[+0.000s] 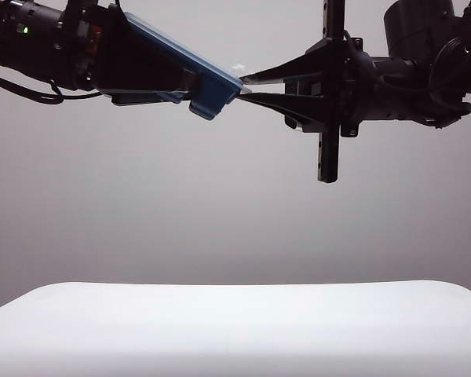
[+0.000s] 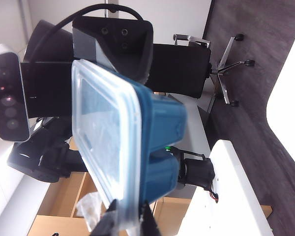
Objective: Pick up the ice cube tray, remove its lid, and then place both the tray and the lid back on the table.
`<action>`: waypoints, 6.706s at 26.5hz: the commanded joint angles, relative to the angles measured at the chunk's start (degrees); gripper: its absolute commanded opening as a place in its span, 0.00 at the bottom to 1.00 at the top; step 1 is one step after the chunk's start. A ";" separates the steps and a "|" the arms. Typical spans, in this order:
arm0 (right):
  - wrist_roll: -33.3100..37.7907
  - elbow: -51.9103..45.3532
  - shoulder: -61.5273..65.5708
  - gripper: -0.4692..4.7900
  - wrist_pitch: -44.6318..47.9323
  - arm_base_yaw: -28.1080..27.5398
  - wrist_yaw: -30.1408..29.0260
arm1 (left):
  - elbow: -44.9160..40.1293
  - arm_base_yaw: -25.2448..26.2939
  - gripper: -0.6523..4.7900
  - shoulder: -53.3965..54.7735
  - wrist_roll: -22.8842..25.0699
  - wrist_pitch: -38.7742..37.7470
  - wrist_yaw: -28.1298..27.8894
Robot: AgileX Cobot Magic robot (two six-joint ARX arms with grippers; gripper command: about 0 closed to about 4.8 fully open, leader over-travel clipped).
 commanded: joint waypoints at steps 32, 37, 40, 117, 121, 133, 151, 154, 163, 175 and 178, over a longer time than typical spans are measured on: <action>-2.62 -0.15 0.04 0.08 -0.70 -1.62 -1.99 | 0.68 0.37 0.40 -0.55 6.51 -4.90 -3.32; -9.99 -0.24 0.04 0.08 -9.22 0.24 -1.46 | 0.68 0.37 0.40 -0.55 -1.88 5.53 -0.72; -10.62 -0.24 0.04 0.08 -10.40 0.50 -0.68 | 0.68 0.37 0.41 -0.55 -2.75 6.88 -0.74; -6.95 -0.11 0.07 0.08 -3.08 -0.37 5.49 | 0.66 0.28 0.40 0.24 6.40 -2.05 -4.87; -6.71 -0.09 0.04 0.08 -2.40 -0.37 5.51 | 0.66 0.28 0.40 0.39 6.40 -2.16 -4.83; 1.36 1.77 0.02 0.08 6.95 -2.01 5.01 | 0.66 0.28 0.40 0.52 6.84 -7.26 -4.85; -3.32 3.37 0.04 0.08 3.76 -3.63 2.54 | 0.68 0.37 0.40 0.46 6.64 -6.14 -5.97; -7.10 3.37 0.04 0.08 3.63 -6.01 3.26 | 0.70 0.37 0.40 0.46 6.69 -5.11 -13.09; -24.61 3.37 -0.17 0.08 -5.14 -12.00 20.50 | 0.70 0.37 0.47 0.57 6.97 -5.95 -23.61; -61.66 3.41 -5.92 0.08 -39.60 -2.58 59.91 | 0.59 0.37 0.47 4.98 6.86 -7.85 -30.34; -61.11 3.45 -5.92 0.08 -39.87 -2.29 58.84 | 0.57 0.39 0.47 11.50 9.09 -7.80 -28.83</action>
